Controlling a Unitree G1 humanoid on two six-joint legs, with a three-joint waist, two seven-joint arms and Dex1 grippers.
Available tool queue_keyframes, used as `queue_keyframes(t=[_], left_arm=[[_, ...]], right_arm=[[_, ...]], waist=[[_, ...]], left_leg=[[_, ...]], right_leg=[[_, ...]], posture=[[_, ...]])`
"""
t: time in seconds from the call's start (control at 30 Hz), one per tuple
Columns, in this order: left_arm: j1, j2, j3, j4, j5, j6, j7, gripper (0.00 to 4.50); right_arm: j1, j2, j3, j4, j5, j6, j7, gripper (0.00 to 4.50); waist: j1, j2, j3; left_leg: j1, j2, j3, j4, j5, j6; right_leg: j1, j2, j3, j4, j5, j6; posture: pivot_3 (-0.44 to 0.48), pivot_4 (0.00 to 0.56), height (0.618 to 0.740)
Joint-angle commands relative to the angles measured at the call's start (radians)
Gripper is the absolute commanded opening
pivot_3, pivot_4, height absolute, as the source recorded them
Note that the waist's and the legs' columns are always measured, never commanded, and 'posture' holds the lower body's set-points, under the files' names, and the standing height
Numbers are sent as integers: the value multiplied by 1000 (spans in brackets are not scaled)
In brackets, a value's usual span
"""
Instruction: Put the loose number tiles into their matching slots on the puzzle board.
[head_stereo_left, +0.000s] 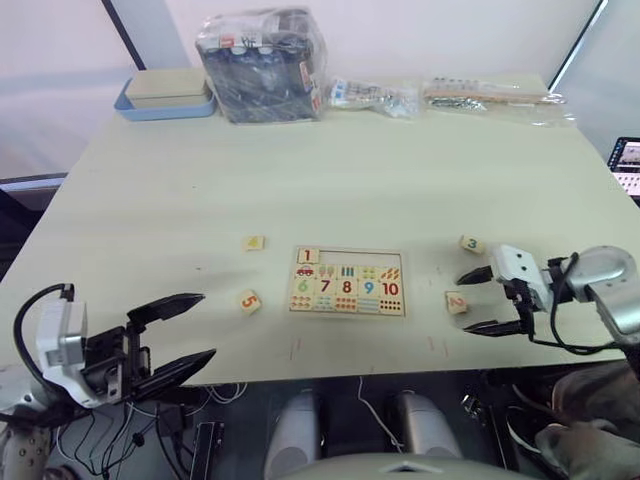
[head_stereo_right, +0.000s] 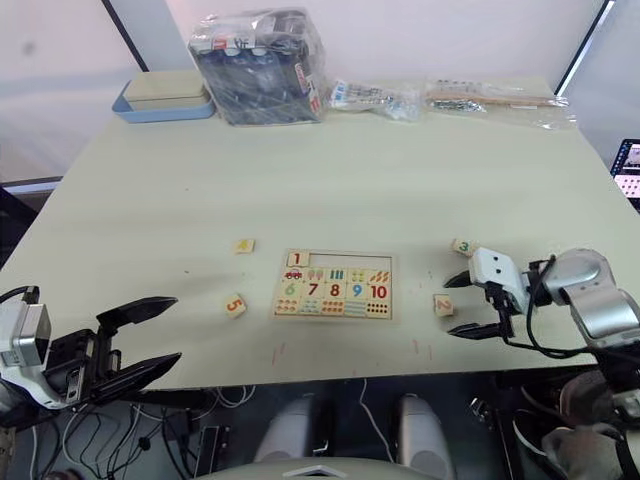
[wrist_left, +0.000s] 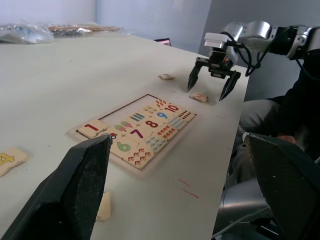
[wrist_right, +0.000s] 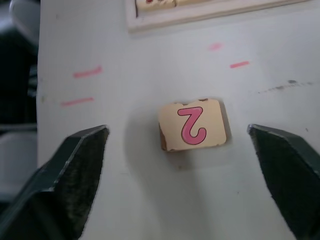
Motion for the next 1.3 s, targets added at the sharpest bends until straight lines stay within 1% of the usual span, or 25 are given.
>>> queue_keyframes(t=[0.03, 0.13, 0.27, 0.3, 0.37, 0.5, 0.67, 0.87, 0.97, 1.03, 1.2, 1.23, 1.3], left_arm=[[0, 8, 6, 3, -5, -15, -25, 4500], [-3, 10, -4, 13, 2, -22, -46, 4500], [-1, 15, -22, 30, 18, -36, -87, 4500], [0, 16, -28, 38, 25, -44, -101, 4500], [-9, 19, -35, 66, 32, -54, -123, 4500], [-38, 31, -35, 130, 43, -73, -149, 4500], [-41, 36, -24, 171, 54, -90, -148, 4500], [-22, 32, -17, 163, 54, -99, -127, 4500], [-15, 30, -13, 155, 53, -100, -118, 4500], [-11, 29, -13, 150, 53, -101, -114, 4500], [-5, 31, -9, 148, 55, -101, -109, 4500], [-4, 31, -9, 148, 56, -100, -109, 4500], [-4, 33, -7, 148, 55, -99, -108, 4500]], right_arm=[[110, 14, -153, -221, 110, 167, -151, 4465], [245, 100, -252, -431, 173, 316, -354, 4465], [385, 241, -307, -635, 189, 413, -584, 4465], [419, 273, -304, -670, 173, 412, -634, 4465], [497, 374, -292, -744, 139, 419, -768, 4465], [593, 470, -226, -816, 40, 392, -925, 4465], [648, 568, -176, -824, -28, 368, -1060, 4465], [702, 646, -117, -805, -85, 331, -1154, 4465], [703, 688, -85, -789, -107, 320, -1197, 4465], [695, 710, -79, -778, -108, 321, -1218, 4465], [667, 749, -52, -752, -113, 321, -1258, 4465], [662, 757, -50, -746, -112, 320, -1265, 4226], [658, 759, -38, -739, -122, 315, -1274, 3544]], waist=[[4, 0, 0], [6, -1, -1], [11, -1, -1], [12, -1, -1], [13, -1, -1], [10, -1, -2], [6, -2, -2], [8, -2, -2], [8, -1, -2], [10, -4, -3], [10, -4, -3], [10, -4, -3], [10, -4, -3]], left_leg=[[0, 0, 0, 0, 0, 0], [0, 0, -1, 0, 0, 0], [0, 1, -1, 0, 0, 0], [0, 1, -1, 0, 0, 0], [0, 1, -1, 0, 0, 0], [0, 1, -1, 0, 0, 0], [0, 1, -1, 0, 0, 0], [-2, 1, 0, -1, 0, 0], [-2, 1, 0, -1, 0, 0], [-2, 2, -1, -2, 0, 0], [-3, 2, -2, -2, 0, 0], [-3, 2, -2, -3, 0, -1], [-3, 2, -2, -3, 0, -1]], right_leg=[[0, 0, 0, 0, 0, 0], [0, 0, 0, 0, 0, 0], [0, 0, 0, 0, 0, 1], [0, 0, 0, 0, -1, 1], [0, -1, -1, 0, -1, 3], [-2, -1, -1, 0, -2, 3], [-2, -2, -1, 0, -2, 4], [-4, -2, -1, 0, -2, 4], [-5, -3, -1, 0, -3, 4], [-5, -2, -2, 0, -3, 4], [-5, -3, -2, -1, -3, 4], [-5, -2, -3, -1, -3, 3], [-5, -2, -3, -1, -4, 2]], posture=[[0, 150, 740], [0, 150, 740], [0, 150, 740], [0, 150, 740], [0, 150, 740], [0, 150, 740], [0, 150, 740], [0, 150, 740], [0, 150, 740], [0, 150, 740], [0, 150, 740], [0, 150, 740], [0, 150, 740]])
